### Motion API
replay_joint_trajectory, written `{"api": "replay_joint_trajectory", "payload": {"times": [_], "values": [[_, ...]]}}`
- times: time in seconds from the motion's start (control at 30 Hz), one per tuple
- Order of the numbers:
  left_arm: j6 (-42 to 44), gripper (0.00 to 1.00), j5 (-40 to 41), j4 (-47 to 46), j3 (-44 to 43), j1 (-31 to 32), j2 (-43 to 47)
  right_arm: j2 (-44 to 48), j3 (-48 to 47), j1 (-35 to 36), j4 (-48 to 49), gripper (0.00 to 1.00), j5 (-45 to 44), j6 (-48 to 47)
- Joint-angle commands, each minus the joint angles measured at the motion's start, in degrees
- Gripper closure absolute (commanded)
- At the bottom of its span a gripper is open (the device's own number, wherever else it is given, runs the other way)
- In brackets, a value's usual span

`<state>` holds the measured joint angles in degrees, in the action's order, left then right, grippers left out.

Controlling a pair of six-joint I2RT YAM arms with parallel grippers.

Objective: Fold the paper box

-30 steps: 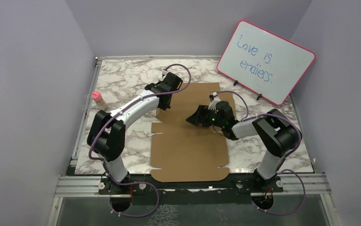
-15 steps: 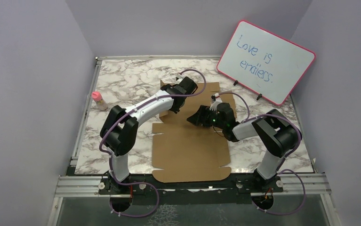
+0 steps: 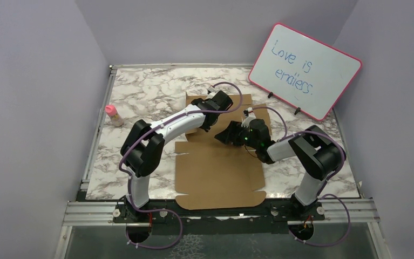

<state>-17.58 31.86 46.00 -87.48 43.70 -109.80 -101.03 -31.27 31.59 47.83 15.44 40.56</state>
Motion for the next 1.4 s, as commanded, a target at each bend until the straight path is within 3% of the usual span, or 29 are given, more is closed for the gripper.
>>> {"api": "replay_joint_trajectory", "payload": {"times": [0.0, 0.23, 0.4, 0.73, 0.97, 1.37], "values": [[-1.19, 0.77, -1.54, 1.19, -1.06, 1.03, 0.49, -1.27, 1.91, 0.18, -3.46, 0.19, -3.40, -0.63], [-0.97, 0.50, 0.07, 1.28, -0.11, 0.31, 6.69, 1.31, 1.26, 0.20, -5.78, 0.18, -3.58, -2.21], [-2.15, 0.39, -2.98, 0.71, 3.65, -3.44, 13.07, 3.44, 0.24, 0.16, -7.92, 0.18, -3.22, -3.79], [-5.02, 0.22, -20.37, -9.66, 23.25, -15.67, 31.84, 5.00, -1.23, 0.14, -9.89, 0.18, 1.47, -5.43], [-8.82, 0.20, -36.06, -18.39, 37.29, -22.78, 37.32, 3.63, -1.71, 0.14, -10.38, 0.18, 3.26, -5.47], [-15.42, 0.21, -47.68, -34.82, 50.05, -26.01, 33.41, 1.09, -1.85, 0.13, -10.57, 0.18, 4.28, -5.08]]}}
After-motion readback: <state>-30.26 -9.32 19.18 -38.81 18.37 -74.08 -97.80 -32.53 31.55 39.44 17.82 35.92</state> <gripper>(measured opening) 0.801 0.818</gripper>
